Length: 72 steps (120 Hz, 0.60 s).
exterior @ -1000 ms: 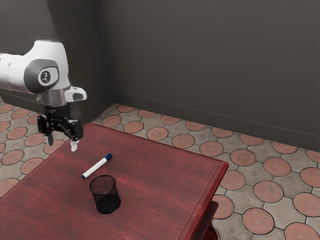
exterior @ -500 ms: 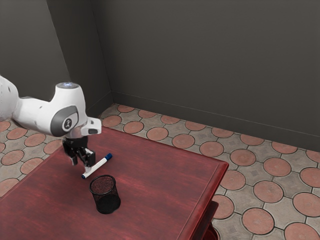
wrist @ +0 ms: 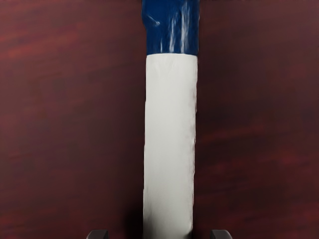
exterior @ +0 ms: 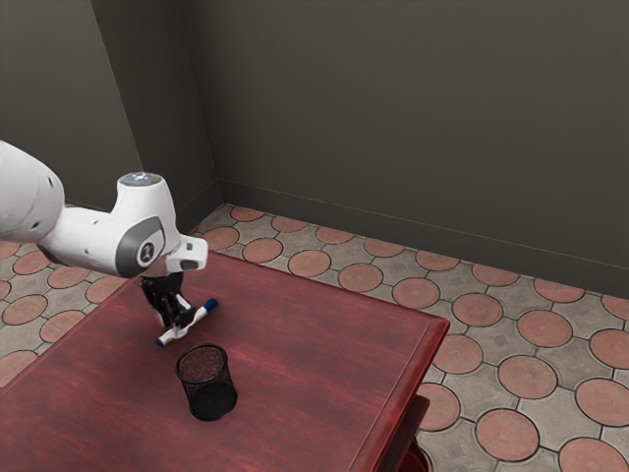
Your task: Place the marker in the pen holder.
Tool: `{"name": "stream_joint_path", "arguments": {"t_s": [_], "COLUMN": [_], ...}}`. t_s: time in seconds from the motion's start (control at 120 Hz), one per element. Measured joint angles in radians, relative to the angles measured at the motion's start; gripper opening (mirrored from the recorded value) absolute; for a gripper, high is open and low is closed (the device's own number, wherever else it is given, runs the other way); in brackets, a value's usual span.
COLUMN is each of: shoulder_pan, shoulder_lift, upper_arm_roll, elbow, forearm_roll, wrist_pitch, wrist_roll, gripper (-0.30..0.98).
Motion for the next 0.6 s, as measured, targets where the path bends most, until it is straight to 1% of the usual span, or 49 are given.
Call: {"name": "stream_joint_path", "arguments": {"t_s": [0.175, 0.308, 0.475, 0.542, 0.6], "shoulder_pan": [0.018, 0.025, 0.024, 0.011, -0.007], "shoulder_lift": [0.006, 0.009, 0.007, -0.027, -0.090], "upper_arm_roll": [-0.001, -0.001, 0.000, 0.000, 0.000], "elbow": [0.001, 0.003, 0.006, 0.005, 0.002], "forearm_roll": [-0.028, -0.055, -0.058, -0.052, -0.045], "wrist_pitch": [0.002, 0.000, 0.002, -0.003, -0.022], "wrist_roll": [0.032, 0.053, 0.066, 0.067, 0.066], "gripper": [0.12, 0.04, -0.05, -0.07, -0.08]}}
